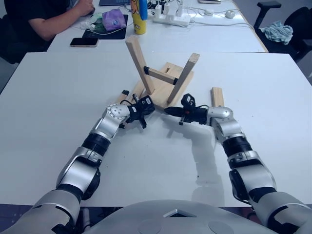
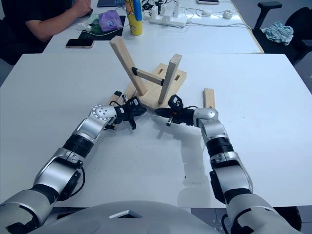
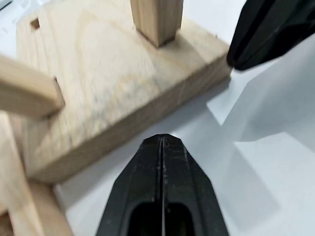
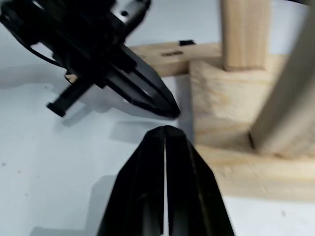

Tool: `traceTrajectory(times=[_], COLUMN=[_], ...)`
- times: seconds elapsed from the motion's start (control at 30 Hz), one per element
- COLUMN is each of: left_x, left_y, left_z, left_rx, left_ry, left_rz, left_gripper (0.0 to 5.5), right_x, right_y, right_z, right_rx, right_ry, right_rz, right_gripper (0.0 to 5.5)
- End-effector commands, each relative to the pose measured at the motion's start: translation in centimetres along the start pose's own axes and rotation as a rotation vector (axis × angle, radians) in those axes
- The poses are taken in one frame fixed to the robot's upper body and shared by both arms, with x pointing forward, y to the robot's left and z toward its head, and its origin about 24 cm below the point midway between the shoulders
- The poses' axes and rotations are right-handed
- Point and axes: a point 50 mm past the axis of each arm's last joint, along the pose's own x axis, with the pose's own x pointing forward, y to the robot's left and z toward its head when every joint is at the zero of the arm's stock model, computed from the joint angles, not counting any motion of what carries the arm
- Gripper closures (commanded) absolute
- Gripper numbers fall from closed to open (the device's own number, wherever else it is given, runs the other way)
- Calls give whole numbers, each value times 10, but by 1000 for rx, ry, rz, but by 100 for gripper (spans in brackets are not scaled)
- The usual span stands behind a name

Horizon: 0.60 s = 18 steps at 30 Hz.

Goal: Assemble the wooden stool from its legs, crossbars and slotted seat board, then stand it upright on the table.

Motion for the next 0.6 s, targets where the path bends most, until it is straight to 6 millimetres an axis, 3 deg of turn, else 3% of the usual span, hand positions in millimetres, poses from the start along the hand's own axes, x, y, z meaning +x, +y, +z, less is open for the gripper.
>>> traceTrajectory(times=[0.03,0.27,0.43,0.6], left_x=[3,1,1,0], left_y=[-3,-6,-6,-3], left_z=[0,1,-2,-2], left_rx=[15,10,1,12], left_ry=[13,-1,9,23], left_rz=[-10,-7,4,6], left_gripper=[549,549,549,549], right_x=[-18,-54,-44,-28], right_y=[-8,-34,-56,-60], right_z=[-7,-5,30,45], right_rx=[-41,-75,-84,-107], right_ry=[83,149,-69,-147], right_rz=[-47,-177,-368,-425], right_gripper=[550,550,550,550])
